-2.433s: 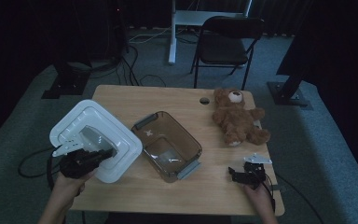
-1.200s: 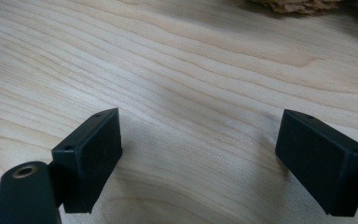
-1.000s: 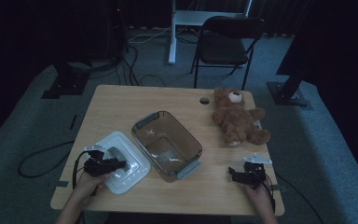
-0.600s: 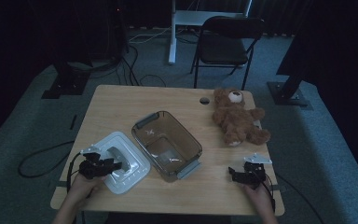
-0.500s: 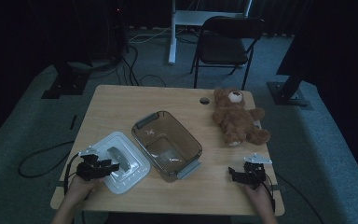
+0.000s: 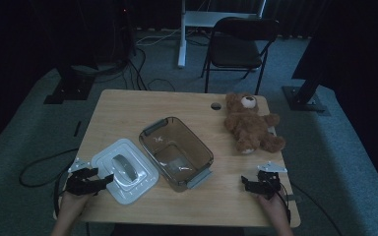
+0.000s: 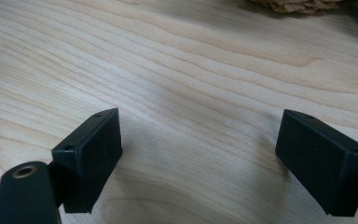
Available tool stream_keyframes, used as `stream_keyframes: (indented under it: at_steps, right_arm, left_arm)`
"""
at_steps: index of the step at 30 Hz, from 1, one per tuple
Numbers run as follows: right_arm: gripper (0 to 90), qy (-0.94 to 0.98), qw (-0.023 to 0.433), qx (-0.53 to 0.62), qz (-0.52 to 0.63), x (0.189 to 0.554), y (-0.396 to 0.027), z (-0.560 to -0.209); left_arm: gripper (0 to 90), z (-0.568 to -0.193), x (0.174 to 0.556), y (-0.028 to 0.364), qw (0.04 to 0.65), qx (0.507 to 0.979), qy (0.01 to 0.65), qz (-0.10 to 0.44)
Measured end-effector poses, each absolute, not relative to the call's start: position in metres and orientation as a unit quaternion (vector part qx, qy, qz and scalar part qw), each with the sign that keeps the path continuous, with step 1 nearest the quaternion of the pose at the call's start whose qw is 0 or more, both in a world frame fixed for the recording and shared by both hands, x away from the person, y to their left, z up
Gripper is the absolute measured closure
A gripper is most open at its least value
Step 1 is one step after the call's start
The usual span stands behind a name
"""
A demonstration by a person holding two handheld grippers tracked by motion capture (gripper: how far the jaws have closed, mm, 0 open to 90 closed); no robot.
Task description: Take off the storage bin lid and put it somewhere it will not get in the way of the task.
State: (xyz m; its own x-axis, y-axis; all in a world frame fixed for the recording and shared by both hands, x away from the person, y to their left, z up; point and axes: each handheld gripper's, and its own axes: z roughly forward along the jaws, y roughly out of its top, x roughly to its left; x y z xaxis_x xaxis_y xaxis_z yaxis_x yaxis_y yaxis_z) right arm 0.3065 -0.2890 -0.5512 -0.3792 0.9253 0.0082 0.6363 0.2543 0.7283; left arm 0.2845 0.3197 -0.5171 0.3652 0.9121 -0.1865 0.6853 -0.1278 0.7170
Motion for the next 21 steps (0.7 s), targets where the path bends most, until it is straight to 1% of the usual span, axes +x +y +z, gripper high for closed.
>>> stream_keyframes:
  at_steps: [2,3,4,8,9,10,13,16,21]
  right_arm:
    - [13.7,0.761,0.218,0.513,0.332,0.307,-0.289,-0.551]
    - [13.7,0.762,0.218,0.513,0.332,0.307,-0.289,-0.551]
    - [13.7,0.761,0.218,0.513,0.331,0.307,-0.289,-0.551]
    - [13.7,0.761,0.218,0.513,0.332,0.307,-0.289,-0.551]
    - [13.7,0.761,0.218,0.513,0.332,0.307,-0.289,-0.551]
    - [13.7,0.761,0.218,0.513,0.332,0.307,-0.289,-0.551]
    - [13.7,0.761,0.218,0.513,0.331,0.306,-0.289,-0.551]
    - [13.7,0.761,0.218,0.513,0.332,0.307,-0.289,-0.551]
    - [13.6,0.761,0.218,0.513,0.331,0.307,-0.289,-0.551]
  left_arm:
    - [16.8,-0.52,0.283,0.323,0.377,0.731,0.546,0.16]
    - [10.6,-0.521,0.283,0.324,0.374,0.73,0.548,0.163]
    - [8.2,-0.522,0.282,0.325,0.372,0.728,0.552,0.165]
    - [8.1,-0.523,0.277,0.331,0.362,0.719,0.562,0.188]
    - [5.9,-0.524,0.277,0.332,0.36,0.721,0.561,0.187]
    - [0.2,-0.524,0.276,0.333,0.355,0.721,0.564,0.189]
    - [0.2,-0.527,0.273,0.335,0.351,0.717,0.568,0.2]
    - [0.2,-0.531,0.27,0.335,0.324,0.72,0.574,0.217]
    - [0.2,-0.536,0.269,0.338,0.298,0.719,0.585,0.228]
